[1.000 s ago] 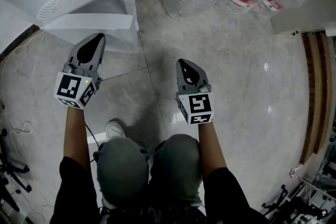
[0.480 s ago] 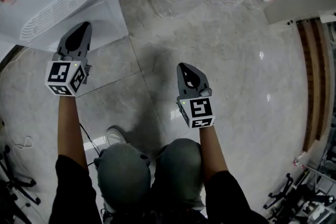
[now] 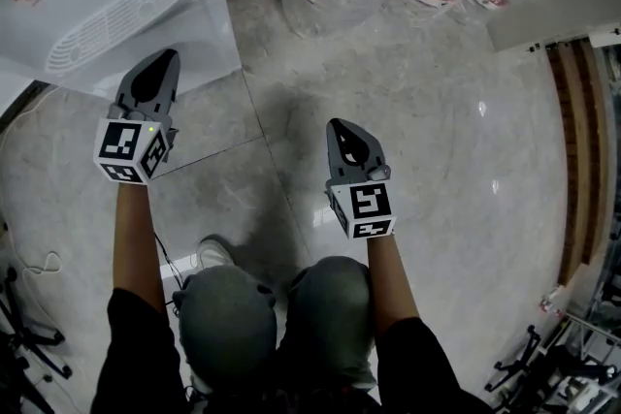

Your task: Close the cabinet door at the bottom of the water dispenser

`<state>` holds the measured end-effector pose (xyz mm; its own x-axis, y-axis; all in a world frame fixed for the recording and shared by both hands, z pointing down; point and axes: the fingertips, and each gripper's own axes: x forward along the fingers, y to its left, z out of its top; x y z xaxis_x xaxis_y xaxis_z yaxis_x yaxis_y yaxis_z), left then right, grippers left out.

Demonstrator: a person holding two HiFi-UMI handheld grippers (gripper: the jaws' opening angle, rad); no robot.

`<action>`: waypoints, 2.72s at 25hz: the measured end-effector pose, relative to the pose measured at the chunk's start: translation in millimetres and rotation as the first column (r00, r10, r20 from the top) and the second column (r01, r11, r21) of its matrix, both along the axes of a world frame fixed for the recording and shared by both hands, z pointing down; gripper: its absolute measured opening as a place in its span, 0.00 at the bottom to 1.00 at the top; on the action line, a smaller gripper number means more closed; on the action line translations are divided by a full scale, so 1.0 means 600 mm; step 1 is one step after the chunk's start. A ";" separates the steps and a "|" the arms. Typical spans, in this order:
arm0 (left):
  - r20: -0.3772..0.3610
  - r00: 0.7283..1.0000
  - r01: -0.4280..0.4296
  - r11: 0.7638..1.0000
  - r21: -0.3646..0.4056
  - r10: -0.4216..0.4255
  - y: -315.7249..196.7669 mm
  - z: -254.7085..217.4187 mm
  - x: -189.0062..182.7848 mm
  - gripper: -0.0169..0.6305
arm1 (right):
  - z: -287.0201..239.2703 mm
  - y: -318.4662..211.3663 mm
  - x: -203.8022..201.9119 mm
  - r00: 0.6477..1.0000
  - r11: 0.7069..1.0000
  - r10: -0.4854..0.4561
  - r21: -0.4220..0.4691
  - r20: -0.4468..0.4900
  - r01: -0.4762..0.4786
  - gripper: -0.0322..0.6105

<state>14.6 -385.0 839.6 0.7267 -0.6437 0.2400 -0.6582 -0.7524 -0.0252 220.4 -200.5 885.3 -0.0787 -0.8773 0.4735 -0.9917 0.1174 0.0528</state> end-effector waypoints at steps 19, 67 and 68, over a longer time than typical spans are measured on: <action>0.019 0.983 0.182 0.981 -0.065 -0.181 0.166 0.008 -0.161 0.05 | -0.044 -0.026 -0.160 0.976 0.980 -0.194 0.066 0.095 0.188 0.07; -0.059 0.924 0.363 0.913 -0.188 -0.379 0.431 -0.879 -0.255 0.05 | -0.949 0.113 -0.263 0.951 0.966 -0.260 0.059 0.165 0.253 0.07; -0.064 0.920 0.369 0.911 -0.183 -0.386 0.437 -0.899 -0.255 0.05 | -0.966 0.121 -0.263 0.951 0.965 -0.262 0.066 0.164 0.255 0.07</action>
<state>-138.1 -123.0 300.0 0.4623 -0.8320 0.3067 -0.8867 -0.4354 0.1556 62.6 -128.0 305.5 -0.3813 -0.8359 0.3948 -0.9225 0.3722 -0.1027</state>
